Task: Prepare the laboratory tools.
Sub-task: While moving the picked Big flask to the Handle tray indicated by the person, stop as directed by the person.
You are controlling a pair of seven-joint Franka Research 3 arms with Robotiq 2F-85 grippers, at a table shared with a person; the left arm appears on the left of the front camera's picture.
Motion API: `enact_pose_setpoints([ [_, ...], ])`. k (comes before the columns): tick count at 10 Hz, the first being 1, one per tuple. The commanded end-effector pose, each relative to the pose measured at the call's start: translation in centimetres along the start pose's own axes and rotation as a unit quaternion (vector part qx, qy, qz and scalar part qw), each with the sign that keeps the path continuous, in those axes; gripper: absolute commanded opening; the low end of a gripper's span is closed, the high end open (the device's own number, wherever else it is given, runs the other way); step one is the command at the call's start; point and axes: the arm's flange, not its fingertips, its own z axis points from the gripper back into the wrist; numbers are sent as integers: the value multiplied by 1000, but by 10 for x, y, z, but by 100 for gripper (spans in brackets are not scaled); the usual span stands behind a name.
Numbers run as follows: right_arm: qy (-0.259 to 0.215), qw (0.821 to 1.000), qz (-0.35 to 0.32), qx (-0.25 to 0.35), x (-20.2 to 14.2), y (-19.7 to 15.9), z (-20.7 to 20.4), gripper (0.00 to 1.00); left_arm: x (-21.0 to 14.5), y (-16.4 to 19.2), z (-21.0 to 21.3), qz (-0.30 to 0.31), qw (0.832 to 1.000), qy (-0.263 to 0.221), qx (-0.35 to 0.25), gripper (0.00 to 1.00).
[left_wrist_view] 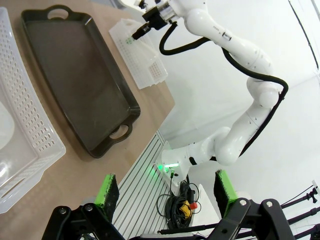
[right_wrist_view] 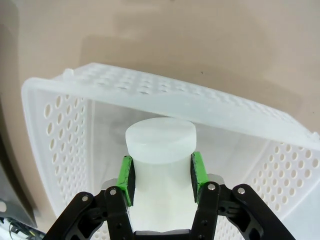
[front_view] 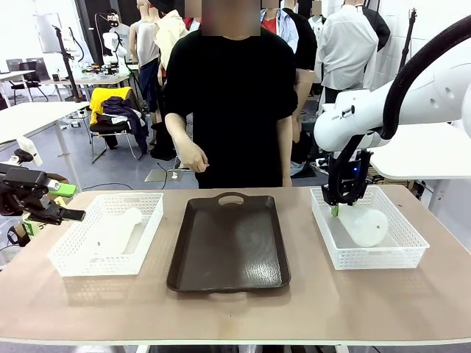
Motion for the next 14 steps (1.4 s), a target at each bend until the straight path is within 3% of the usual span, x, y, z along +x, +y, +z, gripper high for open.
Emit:
enact_pose_setpoints([
  [1, 10, 1000, 12, -12, 14, 2, -14, 0, 1, -1, 1, -4, 1000, -4, -4, 100],
  [7, 24, 999, 18, -20, 21, 8, -35, 0, 1, -1, 1, -4, 1000, -4, -4, 100],
  [11, 34, 999, -12, -5, -5, -4, -27, 0, 1, -1, 1, -4, 1000, -4, -4, 100],
  [14, 22, 998, -63, -3, -40, -12, 9, 0, 1, -1, 1, -4, 1000, -4, -4, 100],
])
